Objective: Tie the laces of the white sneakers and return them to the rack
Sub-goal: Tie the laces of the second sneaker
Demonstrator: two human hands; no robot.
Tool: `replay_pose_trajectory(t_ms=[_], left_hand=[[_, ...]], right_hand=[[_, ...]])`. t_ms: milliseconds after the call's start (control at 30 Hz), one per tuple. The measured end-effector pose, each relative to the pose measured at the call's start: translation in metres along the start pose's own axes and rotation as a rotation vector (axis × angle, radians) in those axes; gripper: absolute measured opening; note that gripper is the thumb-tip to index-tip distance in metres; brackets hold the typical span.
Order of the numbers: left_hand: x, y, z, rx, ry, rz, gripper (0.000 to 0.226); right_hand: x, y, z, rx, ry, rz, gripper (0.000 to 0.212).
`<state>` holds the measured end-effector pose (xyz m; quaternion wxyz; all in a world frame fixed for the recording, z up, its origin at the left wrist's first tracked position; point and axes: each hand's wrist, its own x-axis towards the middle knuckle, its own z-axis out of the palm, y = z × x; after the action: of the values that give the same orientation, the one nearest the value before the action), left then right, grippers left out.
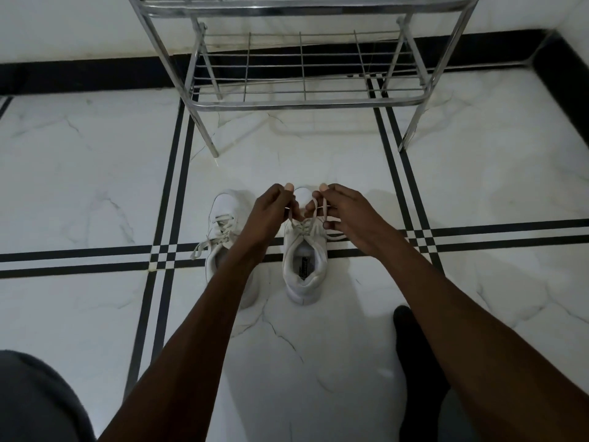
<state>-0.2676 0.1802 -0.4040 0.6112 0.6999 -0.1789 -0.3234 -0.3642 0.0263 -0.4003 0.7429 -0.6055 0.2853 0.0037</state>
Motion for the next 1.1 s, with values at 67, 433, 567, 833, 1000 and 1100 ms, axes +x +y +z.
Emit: replay_pose_trajectory(t_ms=[67, 433, 567, 833, 1000, 1100], left_hand=[[0.001, -0.006, 0.001, 0.028, 0.009, 0.028, 0.034], [0.005, -0.023, -0.003, 0.434, -0.010, 0.142, 0.028], [0.006, -0.020, -0.002, 0.520, -0.036, 0.204, 0.034], [0.004, -0.019, 0.001, 0.547, -0.023, 0.282, 0.027], [0.005, -0.023, 0.001, 0.548, -0.023, 0.302, 0.040], [0.003, -0.023, 0.002, 0.522, -0.039, 0.307, 0.063]], right_hand=[[0.002, 0.007, 0.002, -0.058, 0.040, -0.035, 0.027], [0.013, 0.017, 0.011, -0.173, 0.105, -0.043, 0.037], [0.016, 0.018, 0.009, -0.183, 0.182, -0.032, 0.027], [0.020, 0.024, 0.008, -0.133, 0.140, -0.036, 0.016], [0.019, 0.022, 0.011, -0.140, 0.035, -0.067, 0.031], [0.023, 0.022, 0.017, -0.125, 0.181, -0.046, 0.033]])
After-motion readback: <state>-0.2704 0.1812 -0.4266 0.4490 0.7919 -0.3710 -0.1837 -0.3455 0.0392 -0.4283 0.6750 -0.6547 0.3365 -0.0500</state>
